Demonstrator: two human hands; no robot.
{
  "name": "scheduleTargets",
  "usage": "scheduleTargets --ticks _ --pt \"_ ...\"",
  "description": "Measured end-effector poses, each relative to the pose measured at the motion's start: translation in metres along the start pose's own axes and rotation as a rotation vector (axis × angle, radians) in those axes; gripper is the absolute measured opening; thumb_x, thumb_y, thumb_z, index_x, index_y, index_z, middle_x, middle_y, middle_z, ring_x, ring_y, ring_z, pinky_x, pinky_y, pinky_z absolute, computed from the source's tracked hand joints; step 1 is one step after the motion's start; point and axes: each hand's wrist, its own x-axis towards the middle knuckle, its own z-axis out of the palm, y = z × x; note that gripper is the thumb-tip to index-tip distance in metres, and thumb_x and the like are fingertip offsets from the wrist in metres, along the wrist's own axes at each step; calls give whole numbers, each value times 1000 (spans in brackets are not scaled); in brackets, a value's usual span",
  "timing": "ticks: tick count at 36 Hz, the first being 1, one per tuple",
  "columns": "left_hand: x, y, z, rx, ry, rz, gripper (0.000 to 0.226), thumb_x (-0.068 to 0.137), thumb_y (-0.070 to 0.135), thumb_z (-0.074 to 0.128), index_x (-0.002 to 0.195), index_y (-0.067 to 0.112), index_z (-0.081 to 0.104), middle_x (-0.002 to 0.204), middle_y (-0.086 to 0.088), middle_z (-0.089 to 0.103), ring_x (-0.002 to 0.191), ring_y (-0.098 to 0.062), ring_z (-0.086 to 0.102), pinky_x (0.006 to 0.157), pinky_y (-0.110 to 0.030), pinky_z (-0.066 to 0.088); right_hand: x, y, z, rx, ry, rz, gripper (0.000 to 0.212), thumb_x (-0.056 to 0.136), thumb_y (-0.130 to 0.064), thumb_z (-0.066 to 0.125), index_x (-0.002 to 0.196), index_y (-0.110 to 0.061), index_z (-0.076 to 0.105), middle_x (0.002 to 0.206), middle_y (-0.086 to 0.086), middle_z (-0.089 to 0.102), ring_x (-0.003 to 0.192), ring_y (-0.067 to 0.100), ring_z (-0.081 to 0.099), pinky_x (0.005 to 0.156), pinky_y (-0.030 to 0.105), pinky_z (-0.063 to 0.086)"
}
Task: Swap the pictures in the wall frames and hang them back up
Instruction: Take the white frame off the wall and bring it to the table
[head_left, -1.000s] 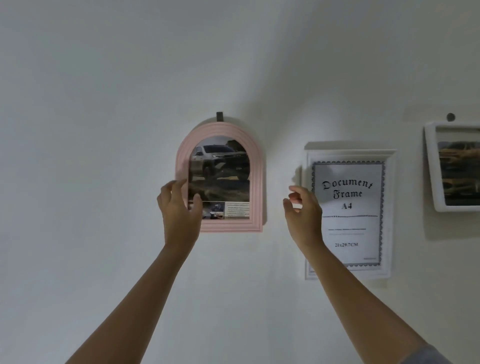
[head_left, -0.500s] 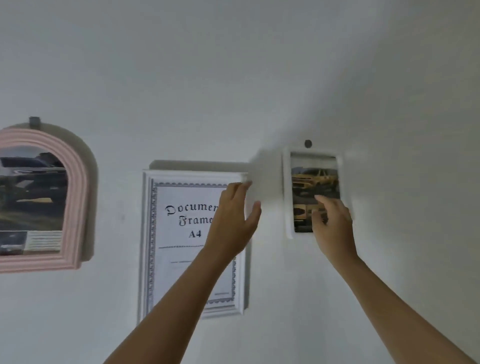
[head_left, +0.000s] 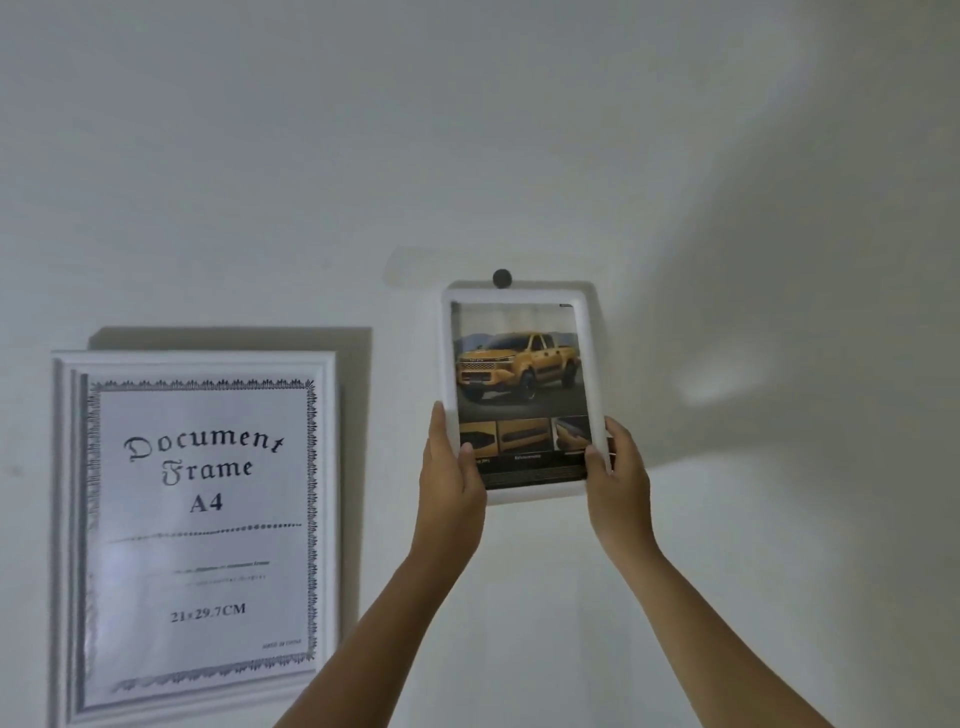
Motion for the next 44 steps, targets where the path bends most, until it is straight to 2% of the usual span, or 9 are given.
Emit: scheduleTargets --ticks 9,17,20,24,27,31,37,40,44 --pt "-20 13 -19 -90 -18 18 52 101 20 30 147 26 7 154 10 16 130 6 13 106 -15 16 -30 -27 -9 97 15 -34 38 97 -14 40 135 -18 38 132 6 47 121 20 47 102 38 44" --pt "-81 5 -87 -222 -85 -49 49 100 20 32 143 34 12 153 9 17 142 -9 16 116 -31 18 -109 -63 -16 464 -178 158 33 95 -21 44 125 -36 44 118 -6 59 120 19 51 104 38 39" --pt "-120 -10 -126 -233 -121 -117 51 99 26 36 146 32 16 150 1 30 135 -17 34 112 -37 32 -161 -70 -5 534 -203 235 32 91 -23 51 117 -40 51 117 -11 61 121 17 51 110 46 33" --pt "-180 -32 -179 -91 -143 -245 51 99 20 38 146 26 19 138 1 43 119 -11 49 99 -24 44 -243 -75 15 596 -174 286 36 79 -28 64 113 -39 58 113 -9 66 119 16 53 107 42 37" --pt "-222 -49 -215 58 -96 -281 49 98 18 41 145 21 26 124 -1 43 115 -16 48 102 -36 42 -306 -78 33 547 -168 297 38 88 -8 52 119 -31 53 118 -7 62 116 9 54 97 20 44" --pt "-268 -43 -249 58 -69 -316 49 97 30 39 144 27 25 128 6 40 120 -7 42 89 -5 34 -391 -76 58 405 -202 333 42 91 -9 51 130 -21 45 137 -2 50 120 2 51 98 15 42" --pt "-322 -36 -276 -13 -174 -423 57 96 41 34 147 34 9 129 21 34 109 16 38 97 -19 29 -498 -80 86 116 -307 226 44 93 -10 51 130 -32 41 129 -23 47 118 -11 48 95 10 41" --pt "-348 -43 -287 -18 -119 -517 62 96 33 44 147 32 8 111 20 47 92 14 46 90 -23 39 -540 -80 93 -9 -396 128 46 93 -6 47 135 -22 38 127 -25 45 112 -22 44 89 2 38" --pt "-381 -57 -305 23 -64 -614 67 96 22 47 148 28 5 98 18 46 82 10 47 88 -33 45 -580 -79 96 -53 -485 142 43 96 -19 40 139 -19 38 128 -21 49 114 -10 50 90 7 40"
